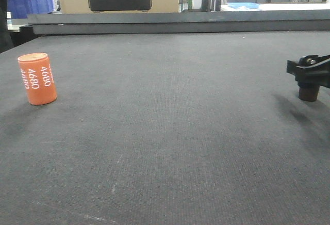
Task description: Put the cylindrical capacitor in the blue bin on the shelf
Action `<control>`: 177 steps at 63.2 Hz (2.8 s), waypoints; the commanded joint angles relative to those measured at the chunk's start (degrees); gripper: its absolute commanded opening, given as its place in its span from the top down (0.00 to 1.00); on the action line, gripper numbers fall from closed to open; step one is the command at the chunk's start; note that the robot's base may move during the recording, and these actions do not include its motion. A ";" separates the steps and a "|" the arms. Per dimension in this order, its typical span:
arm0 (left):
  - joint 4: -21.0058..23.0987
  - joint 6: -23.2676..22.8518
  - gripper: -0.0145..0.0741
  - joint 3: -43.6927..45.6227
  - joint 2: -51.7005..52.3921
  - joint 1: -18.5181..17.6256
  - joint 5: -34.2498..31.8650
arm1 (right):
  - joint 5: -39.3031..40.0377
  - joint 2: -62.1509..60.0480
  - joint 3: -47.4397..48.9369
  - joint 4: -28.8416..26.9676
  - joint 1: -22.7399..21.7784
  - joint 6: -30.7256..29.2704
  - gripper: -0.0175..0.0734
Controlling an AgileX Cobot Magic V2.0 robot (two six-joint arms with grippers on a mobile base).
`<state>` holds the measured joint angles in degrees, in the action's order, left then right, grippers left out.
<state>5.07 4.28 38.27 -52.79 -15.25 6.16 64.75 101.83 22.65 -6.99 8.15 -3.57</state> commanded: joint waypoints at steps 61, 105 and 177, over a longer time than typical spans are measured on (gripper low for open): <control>2.31 -0.12 0.17 0.50 1.87 -0.33 1.01 | 0.97 7.53 3.99 -2.80 -0.10 -0.64 0.98; 2.77 -0.24 0.20 -11.55 -17.09 -0.33 -21.97 | -9.12 -10.89 3.99 1.64 -0.10 -0.64 0.98; 9.88 -0.24 0.19 -3.97 -49.49 -0.33 -55.32 | -10.36 -10.89 3.99 3.31 -0.10 -0.64 0.98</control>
<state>14.27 4.28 34.02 -101.42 -15.25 -47.15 53.14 91.68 26.39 -4.18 8.15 -3.90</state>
